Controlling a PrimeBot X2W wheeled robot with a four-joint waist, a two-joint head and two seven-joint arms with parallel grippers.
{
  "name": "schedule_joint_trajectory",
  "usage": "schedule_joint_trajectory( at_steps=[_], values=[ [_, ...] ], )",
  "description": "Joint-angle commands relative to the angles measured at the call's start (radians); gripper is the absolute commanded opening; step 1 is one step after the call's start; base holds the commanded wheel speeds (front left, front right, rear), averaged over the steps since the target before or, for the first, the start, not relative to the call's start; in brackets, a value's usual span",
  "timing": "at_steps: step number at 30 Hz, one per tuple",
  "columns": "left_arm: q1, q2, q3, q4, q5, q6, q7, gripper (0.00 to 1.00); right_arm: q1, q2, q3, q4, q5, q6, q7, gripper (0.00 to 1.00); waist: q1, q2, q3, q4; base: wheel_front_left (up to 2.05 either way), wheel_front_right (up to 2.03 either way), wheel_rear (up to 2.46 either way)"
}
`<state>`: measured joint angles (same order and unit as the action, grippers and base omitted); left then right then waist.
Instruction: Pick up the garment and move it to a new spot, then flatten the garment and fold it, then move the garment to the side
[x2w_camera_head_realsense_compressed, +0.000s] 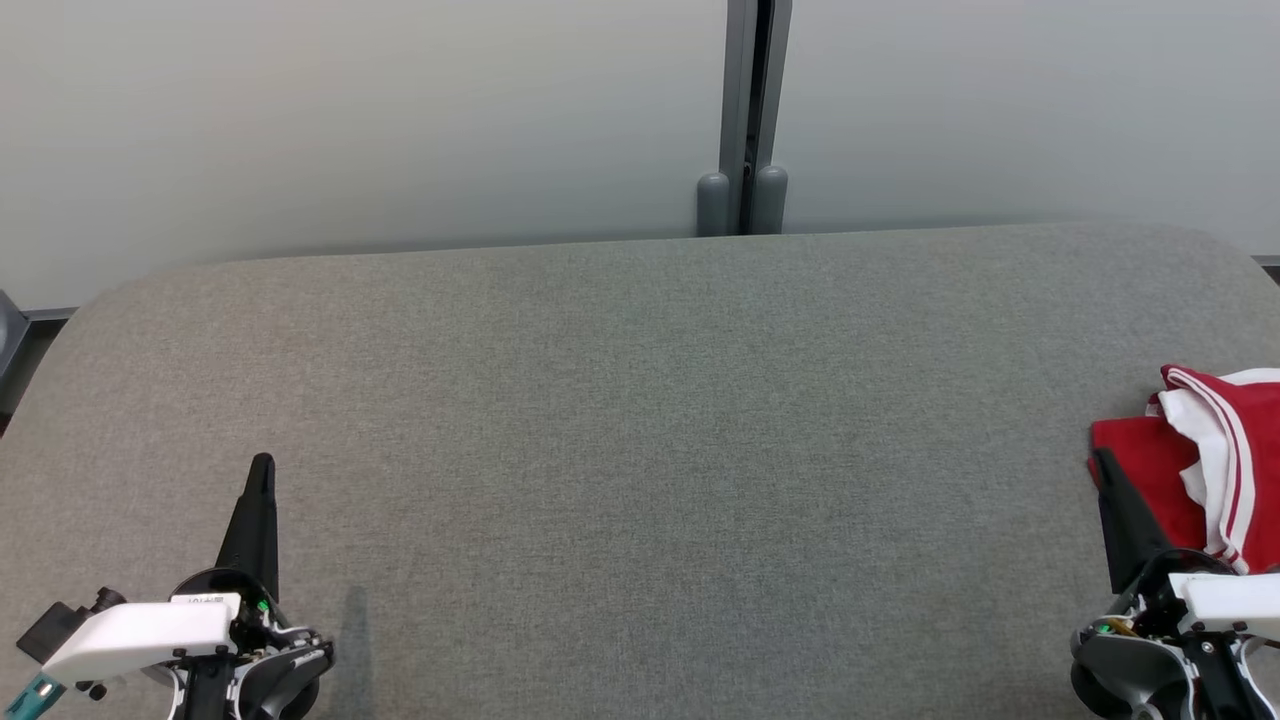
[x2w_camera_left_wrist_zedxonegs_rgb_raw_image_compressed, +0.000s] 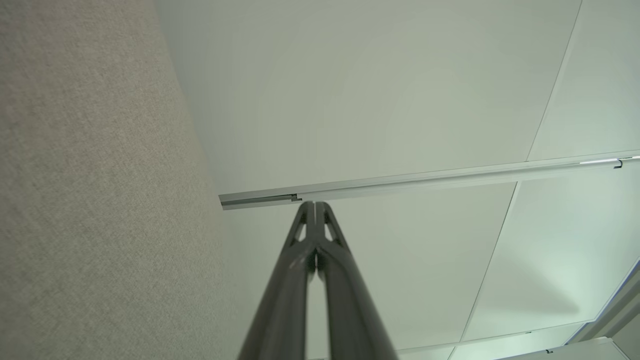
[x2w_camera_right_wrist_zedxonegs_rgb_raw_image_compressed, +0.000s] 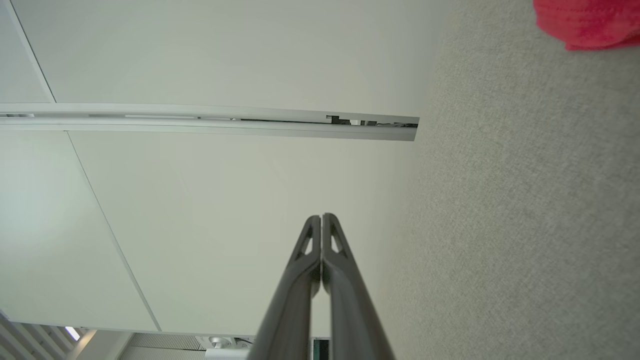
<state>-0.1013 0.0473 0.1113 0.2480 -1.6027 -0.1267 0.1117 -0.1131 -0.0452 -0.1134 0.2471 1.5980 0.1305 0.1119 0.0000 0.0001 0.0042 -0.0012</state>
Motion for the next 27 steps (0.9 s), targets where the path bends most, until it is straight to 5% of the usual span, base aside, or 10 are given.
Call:
schedule_joint_trajectory(
  at_steps=[1, 27],
  values=[
    [-0.013, 0.005, 0.007, -0.007, -0.015, -0.009, 0.005, 0.0, 0.01, -0.009, -0.003, -0.007, 0.022, 0.0, 0.006, 0.0, 0.0, -0.0001, -0.001, 0.001, 0.0, 0.0, 0.0],
    [-0.013, 0.005, 0.006, -0.005, -0.011, -0.007, 0.005, 0.0, 0.01, -0.01, -0.002, -0.006, 0.016, 0.0, 0.006, 0.0, 0.0, -0.0001, -0.001, 0.001, 0.0, 0.0, 0.0]
  ],
)
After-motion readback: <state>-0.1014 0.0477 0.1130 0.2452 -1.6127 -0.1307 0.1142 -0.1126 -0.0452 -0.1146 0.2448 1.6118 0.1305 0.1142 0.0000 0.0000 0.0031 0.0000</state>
